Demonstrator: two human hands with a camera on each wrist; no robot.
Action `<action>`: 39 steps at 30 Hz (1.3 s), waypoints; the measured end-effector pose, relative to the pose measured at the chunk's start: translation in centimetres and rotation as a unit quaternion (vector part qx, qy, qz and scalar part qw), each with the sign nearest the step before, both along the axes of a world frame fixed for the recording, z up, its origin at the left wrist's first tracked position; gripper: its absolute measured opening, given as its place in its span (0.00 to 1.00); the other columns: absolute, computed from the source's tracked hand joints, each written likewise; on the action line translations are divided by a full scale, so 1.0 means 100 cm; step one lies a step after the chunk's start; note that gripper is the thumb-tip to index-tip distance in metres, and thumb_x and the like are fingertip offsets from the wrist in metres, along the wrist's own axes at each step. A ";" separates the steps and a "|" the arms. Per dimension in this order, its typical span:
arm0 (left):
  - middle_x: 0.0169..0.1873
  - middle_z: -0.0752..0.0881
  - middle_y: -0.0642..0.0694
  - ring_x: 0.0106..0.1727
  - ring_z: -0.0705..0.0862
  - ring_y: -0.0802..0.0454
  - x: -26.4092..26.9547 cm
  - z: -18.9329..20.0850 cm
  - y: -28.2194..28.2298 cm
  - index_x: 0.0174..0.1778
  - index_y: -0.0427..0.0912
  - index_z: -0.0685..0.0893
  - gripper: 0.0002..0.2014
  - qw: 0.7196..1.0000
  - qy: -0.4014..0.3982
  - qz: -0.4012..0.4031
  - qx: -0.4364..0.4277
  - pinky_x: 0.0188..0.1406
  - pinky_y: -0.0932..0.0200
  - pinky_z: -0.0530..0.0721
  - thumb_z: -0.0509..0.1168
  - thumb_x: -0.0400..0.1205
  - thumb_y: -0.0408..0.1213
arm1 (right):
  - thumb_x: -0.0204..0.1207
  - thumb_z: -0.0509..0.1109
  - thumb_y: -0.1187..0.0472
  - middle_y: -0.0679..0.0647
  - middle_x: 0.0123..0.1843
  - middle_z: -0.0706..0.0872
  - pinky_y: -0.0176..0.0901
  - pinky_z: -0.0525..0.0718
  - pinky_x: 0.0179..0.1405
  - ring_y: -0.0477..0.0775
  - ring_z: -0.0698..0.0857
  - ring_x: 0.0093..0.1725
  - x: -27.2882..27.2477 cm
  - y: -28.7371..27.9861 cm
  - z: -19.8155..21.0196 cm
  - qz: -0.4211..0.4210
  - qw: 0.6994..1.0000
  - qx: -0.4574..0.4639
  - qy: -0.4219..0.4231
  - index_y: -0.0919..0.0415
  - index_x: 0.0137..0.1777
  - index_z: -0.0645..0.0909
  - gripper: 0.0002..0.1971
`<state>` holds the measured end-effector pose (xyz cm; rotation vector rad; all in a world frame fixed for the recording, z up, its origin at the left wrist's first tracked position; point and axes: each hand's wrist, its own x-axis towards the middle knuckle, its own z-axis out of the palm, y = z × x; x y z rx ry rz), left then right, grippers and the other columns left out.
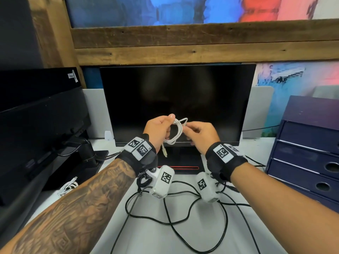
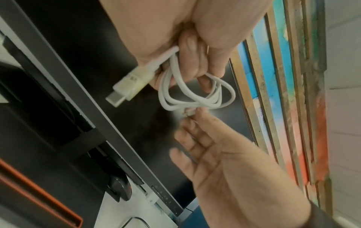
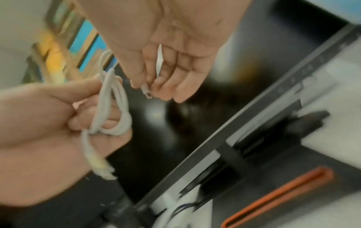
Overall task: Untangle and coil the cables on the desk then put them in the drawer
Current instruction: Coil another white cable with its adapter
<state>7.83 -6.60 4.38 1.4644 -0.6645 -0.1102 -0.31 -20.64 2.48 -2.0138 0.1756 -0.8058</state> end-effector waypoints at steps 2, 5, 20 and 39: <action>0.27 0.86 0.46 0.30 0.85 0.47 -0.002 0.004 -0.002 0.42 0.38 0.89 0.15 1.000 -0.012 -0.007 0.011 0.36 0.52 0.86 0.65 0.87 0.44 | 0.84 0.69 0.57 0.55 0.48 0.93 0.51 0.91 0.54 0.56 0.92 0.53 -0.003 0.010 0.003 0.088 0.987 0.124 0.050 0.57 0.56 0.91 0.10; 0.42 0.91 0.36 0.45 0.91 0.39 -0.001 0.005 -0.004 0.44 0.39 0.90 0.15 1.000 -0.015 -0.001 0.013 0.53 0.39 0.90 0.65 0.86 0.46 | 0.83 0.59 0.54 0.56 0.56 0.93 0.55 0.83 0.67 0.56 0.90 0.59 -0.009 0.020 0.009 0.172 0.944 0.268 0.081 0.61 0.63 0.88 0.19; 0.36 0.87 0.39 0.36 0.82 0.47 -0.008 -0.004 -0.012 0.48 0.37 0.89 0.14 1.000 -0.016 0.025 0.004 0.41 0.51 0.84 0.64 0.87 0.43 | 0.84 0.70 0.56 0.55 0.43 0.92 0.54 0.94 0.39 0.52 0.93 0.40 -0.006 0.017 0.022 0.029 0.994 -0.033 0.101 0.57 0.52 0.87 0.07; 0.26 0.76 0.45 0.27 0.72 0.54 0.018 -0.005 0.014 0.49 0.39 0.91 0.12 0.982 -0.128 -0.014 0.140 0.30 0.62 0.75 0.63 0.88 0.41 | 0.88 0.47 0.44 0.47 0.39 0.87 0.45 0.78 0.32 0.56 0.85 0.35 -0.026 -0.024 0.034 -0.068 0.787 -0.611 0.041 0.45 0.62 0.80 0.20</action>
